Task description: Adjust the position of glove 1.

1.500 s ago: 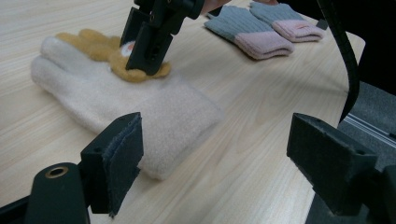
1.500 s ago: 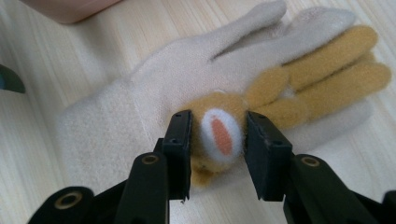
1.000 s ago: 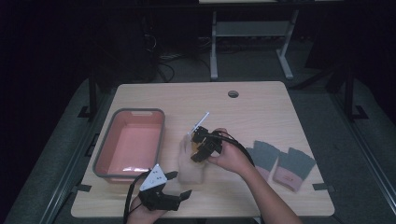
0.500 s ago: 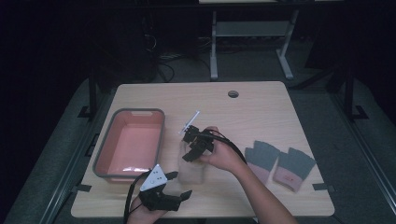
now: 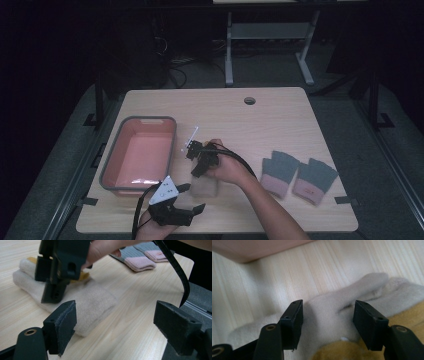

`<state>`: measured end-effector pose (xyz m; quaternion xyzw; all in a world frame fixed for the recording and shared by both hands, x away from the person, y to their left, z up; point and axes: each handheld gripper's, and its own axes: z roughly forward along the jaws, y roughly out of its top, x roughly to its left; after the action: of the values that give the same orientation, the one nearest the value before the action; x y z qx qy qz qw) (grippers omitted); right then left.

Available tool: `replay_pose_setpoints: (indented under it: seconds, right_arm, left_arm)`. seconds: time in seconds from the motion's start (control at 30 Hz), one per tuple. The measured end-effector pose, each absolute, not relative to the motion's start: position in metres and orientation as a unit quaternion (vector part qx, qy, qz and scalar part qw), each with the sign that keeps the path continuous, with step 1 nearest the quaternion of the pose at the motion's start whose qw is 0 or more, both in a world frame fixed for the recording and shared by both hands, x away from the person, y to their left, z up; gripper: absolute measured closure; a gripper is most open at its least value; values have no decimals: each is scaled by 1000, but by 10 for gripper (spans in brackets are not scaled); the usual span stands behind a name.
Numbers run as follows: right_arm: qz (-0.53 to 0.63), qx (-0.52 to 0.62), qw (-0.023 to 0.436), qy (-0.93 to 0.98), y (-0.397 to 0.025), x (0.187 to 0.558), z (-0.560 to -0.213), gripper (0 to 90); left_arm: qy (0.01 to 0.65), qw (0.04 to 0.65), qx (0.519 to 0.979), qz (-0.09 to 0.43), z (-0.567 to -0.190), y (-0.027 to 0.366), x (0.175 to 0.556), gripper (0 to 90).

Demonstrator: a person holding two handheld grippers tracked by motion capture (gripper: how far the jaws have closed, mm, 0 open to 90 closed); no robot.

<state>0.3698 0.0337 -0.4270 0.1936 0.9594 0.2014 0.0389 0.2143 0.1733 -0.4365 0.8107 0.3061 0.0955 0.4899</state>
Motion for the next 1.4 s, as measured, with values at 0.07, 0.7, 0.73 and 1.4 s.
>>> replay_pose_setpoints:
  seconds: [0.07,0.7,0.73,1.4]
  right_arm:
    - [201,191,42,960,31,368,-430,423]
    - [218,228,39,948,-23,364,-428,369]
    - [225,228,45,946,-24,362,-426,368]
    - [332,387,-27,860,-100,330,-406,311]
  left_arm:
    - [306,490,810,95,-437,173,215,186]
    - [326,480,812,62,-443,157,224,186]
    - [329,481,811,57,-443,156,225,186]
    - [429,418,801,-10,-438,133,274,217]
